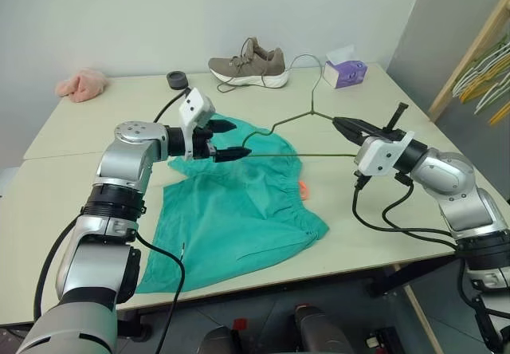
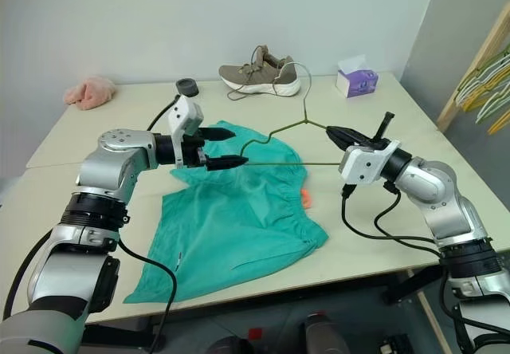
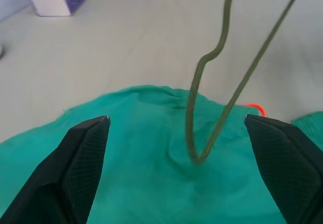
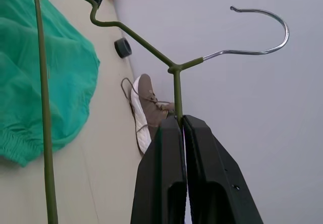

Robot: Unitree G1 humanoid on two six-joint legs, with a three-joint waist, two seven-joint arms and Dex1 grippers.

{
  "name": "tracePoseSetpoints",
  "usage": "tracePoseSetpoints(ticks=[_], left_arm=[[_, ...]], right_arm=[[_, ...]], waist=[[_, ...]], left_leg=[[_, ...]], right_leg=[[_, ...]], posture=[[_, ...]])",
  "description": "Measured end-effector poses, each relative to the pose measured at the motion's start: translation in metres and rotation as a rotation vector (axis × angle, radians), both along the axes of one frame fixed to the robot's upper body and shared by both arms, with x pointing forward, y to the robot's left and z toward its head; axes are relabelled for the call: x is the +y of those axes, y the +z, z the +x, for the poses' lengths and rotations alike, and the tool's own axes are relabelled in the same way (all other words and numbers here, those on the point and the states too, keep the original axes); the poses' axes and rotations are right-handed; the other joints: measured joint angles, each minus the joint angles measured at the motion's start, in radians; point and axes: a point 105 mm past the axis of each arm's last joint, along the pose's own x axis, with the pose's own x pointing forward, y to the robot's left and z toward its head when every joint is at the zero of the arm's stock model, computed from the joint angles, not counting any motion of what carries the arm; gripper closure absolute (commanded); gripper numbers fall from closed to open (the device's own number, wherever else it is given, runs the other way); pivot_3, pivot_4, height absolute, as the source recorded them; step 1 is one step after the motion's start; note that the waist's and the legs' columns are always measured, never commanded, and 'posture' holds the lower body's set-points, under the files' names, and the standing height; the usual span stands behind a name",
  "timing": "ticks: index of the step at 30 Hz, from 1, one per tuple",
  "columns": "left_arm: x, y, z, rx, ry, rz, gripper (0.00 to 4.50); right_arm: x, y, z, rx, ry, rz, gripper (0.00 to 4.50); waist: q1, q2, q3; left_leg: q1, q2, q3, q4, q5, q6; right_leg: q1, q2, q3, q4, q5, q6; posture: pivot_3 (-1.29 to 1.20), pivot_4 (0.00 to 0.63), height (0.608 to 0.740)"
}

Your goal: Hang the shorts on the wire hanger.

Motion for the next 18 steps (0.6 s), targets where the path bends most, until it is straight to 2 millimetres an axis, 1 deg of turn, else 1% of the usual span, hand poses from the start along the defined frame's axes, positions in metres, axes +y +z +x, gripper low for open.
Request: tracePoseSetpoints(ticks=[4,8,11,14,15,16,17,18], left_arm=[[-0.007,-0.01,-0.013,0.038,-0.093,0.04,0.0],[-0.008,-0.017,-0.017,0.06,-0.108,0.052,0.0],[-0.009,-0.016,-0.017,0.059,-0.113,0.052,0.6],[-0.01,-0.016,-0.019,0.069,-0.121,0.051,1.5],[-0.011,-0.016,-0.02,0.074,-0.13,0.051,1.81],[-0.011,-0.018,-0.022,0.079,-0.137,0.051,2.02],[-0.012,-0.019,-0.024,0.086,-0.144,0.05,2.39],[-0.012,-0.022,-0.028,0.1,-0.16,0.049,2.66]], right_arm=[[0.009,0.005,-0.004,-0.026,0.051,-0.023,4.48],[0.016,0.008,-0.008,-0.039,0.097,-0.022,4.48],[0.022,0.006,-0.011,-0.028,0.136,-0.013,4.5],[0.026,0.004,-0.014,-0.023,0.16,-0.017,4.5],[0.026,0.004,-0.014,-0.022,0.163,-0.02,4.5],[0.026,0.004,-0.014,-0.021,0.165,-0.021,4.5],[0.027,0.004,-0.014,-0.021,0.166,-0.02,4.5],[0.027,0.004,-0.014,-0.021,0.167,-0.019,4.5]], waist=[[-0.005,0.0,0.0],[-0.006,0.0,0.0],[-0.005,0.0,0.0],[-0.005,0.0,0.0],[-0.005,0.0,0.0],[-0.005,0.0,0.0],[-0.005,0.0,0.0],[-0.006,0.001,0.0]], left_leg=[[0.0,0.0,0.0,0.0,0.0,0.0],[0.0,0.001,-0.001,0.0,0.0,0.0],[0.0,0.0,0.0,0.0,0.0,0.0],[0.0,0.0,0.0,0.0,0.0,0.0],[0.0,0.0,0.0,0.0,0.0,0.0],[0.0,0.0,0.0,0.0,0.0,0.0],[0.0,0.0,0.0,0.0,0.0,0.0],[0.0,0.001,0.0,0.0,0.0,0.0]], right_leg=[[0.0,0.0,0.0,0.0,0.0,0.0],[0.0,0.0,0.0,0.0,0.0,0.0],[0.0,0.0,0.0,0.0,0.0,0.0],[0.0,0.0,0.0,0.0,0.0,0.0],[0.0,0.0,0.0,0.0,0.0,0.0],[0.0,0.0,0.0,0.0,0.0,-0.001],[0.0,0.0,0.0,0.0,0.0,-0.001],[0.0,0.0,0.0,0.0,0.0,-0.001]], posture=[[-0.21,0.1,0.74],[-0.21,0.1,0.74],[-0.21,0.1,0.74],[-0.21,0.101,0.74],[-0.21,0.101,0.74],[-0.21,0.101,0.74],[-0.21,0.102,0.74],[-0.21,0.102,0.74]])
